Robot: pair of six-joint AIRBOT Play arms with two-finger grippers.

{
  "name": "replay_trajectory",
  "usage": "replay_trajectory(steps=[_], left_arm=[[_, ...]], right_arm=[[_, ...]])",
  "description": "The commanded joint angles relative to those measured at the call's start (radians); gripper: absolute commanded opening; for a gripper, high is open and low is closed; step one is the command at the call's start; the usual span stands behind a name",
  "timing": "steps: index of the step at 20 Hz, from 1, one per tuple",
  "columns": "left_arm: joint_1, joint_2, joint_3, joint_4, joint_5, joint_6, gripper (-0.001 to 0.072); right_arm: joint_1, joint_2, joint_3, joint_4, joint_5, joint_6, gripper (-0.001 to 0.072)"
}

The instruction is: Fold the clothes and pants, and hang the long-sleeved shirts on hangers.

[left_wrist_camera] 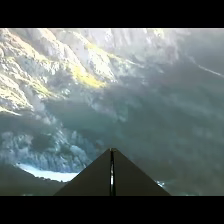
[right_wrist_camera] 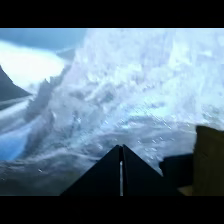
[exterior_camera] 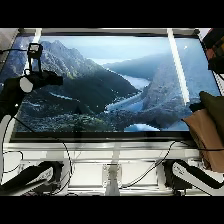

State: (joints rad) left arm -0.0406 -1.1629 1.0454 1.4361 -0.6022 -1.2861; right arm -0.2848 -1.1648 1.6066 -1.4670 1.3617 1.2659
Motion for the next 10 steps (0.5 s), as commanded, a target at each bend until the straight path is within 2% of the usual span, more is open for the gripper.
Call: replay_trajectory(steps=[1, 10], left_arm=[[0.001, -0.010, 0.000, 0.008, 0.004, 0.000, 0.0025], [0.001, -0.010, 0.000, 0.007, 0.005, 0.000, 0.0025]], right_arm=[[0.012, -0.011, -0.003, -0.095, 0.024, -0.003, 0.0028], [0.011, -0.011, -0.003, -0.074, 0.025, -0.003, 0.0027]])
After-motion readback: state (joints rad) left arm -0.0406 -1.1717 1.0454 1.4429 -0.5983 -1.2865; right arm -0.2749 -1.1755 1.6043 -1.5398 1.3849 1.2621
